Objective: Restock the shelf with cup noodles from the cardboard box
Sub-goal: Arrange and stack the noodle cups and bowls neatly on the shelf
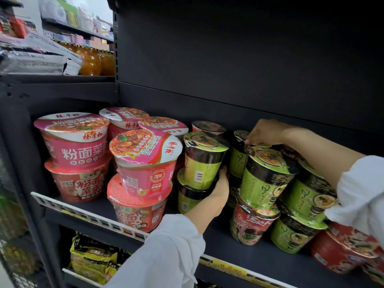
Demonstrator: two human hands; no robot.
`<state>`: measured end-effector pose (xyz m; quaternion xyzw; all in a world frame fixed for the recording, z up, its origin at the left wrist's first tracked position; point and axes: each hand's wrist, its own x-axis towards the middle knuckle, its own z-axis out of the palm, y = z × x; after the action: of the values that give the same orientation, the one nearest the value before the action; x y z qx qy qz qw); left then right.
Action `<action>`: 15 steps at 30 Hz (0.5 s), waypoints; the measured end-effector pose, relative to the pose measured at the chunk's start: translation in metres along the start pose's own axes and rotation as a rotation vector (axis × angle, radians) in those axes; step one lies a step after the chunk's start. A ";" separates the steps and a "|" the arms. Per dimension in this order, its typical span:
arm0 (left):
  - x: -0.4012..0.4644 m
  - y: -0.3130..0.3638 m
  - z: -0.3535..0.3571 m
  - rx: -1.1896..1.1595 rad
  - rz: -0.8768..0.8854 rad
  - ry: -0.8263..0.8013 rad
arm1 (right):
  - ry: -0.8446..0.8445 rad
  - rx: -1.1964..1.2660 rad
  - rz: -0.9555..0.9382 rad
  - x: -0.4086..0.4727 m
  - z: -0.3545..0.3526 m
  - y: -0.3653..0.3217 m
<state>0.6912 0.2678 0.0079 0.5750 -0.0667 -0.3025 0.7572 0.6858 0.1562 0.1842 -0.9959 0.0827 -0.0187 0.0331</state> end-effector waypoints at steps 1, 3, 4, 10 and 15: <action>0.000 0.001 0.000 -0.005 -0.002 0.001 | -0.015 -0.009 -0.005 -0.001 -0.002 0.001; -0.005 0.003 0.001 0.009 -0.003 0.006 | -0.031 -0.027 -0.020 0.000 -0.004 0.003; -0.007 0.004 0.002 0.015 -0.004 0.006 | -0.034 -0.031 -0.021 0.001 -0.004 0.004; -0.003 -0.001 -0.002 0.064 0.033 0.010 | -0.051 -0.029 0.009 -0.006 -0.004 0.001; -0.033 0.017 0.000 0.378 0.220 -0.001 | 0.070 0.073 0.047 -0.021 0.002 -0.011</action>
<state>0.6709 0.2876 0.0316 0.6959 -0.1850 -0.2006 0.6643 0.6668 0.1704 0.1827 -0.9905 0.1064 -0.0558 0.0669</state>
